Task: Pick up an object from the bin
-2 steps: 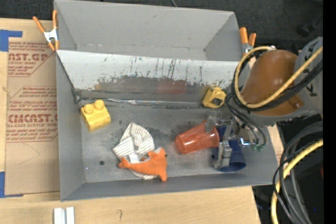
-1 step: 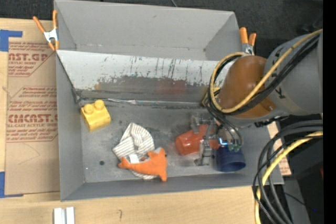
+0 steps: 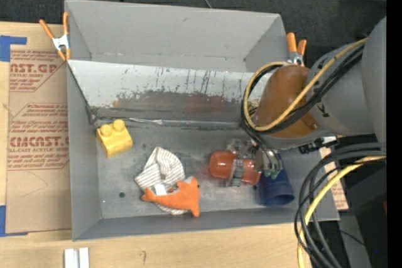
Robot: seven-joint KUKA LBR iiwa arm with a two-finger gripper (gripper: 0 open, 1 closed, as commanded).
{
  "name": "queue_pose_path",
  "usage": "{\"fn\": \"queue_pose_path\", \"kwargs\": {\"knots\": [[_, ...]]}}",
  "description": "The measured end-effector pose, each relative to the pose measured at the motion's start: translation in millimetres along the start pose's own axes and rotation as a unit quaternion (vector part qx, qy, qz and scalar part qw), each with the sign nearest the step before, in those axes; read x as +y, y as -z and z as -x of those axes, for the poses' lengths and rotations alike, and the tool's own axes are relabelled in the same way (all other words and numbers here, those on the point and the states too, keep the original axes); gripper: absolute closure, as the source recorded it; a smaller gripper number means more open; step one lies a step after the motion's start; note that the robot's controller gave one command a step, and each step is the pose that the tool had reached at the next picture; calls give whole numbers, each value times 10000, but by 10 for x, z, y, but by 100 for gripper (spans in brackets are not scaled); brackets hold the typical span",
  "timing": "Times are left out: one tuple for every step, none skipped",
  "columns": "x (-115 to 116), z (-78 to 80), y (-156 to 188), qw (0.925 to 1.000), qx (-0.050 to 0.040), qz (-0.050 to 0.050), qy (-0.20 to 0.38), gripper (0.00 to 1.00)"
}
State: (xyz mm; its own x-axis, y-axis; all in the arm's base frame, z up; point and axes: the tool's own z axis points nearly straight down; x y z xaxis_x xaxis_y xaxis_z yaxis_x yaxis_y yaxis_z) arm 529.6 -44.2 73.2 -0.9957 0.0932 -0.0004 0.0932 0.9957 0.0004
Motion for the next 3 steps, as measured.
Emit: {"fn": "queue_pose_path", "kwargs": {"knots": [[-1,0,0,10000,0,-1,0,100],[231,105,1148,9999,-8,1,-105,100],[229,105,1148,9999,-8,0,-105,100]]}}
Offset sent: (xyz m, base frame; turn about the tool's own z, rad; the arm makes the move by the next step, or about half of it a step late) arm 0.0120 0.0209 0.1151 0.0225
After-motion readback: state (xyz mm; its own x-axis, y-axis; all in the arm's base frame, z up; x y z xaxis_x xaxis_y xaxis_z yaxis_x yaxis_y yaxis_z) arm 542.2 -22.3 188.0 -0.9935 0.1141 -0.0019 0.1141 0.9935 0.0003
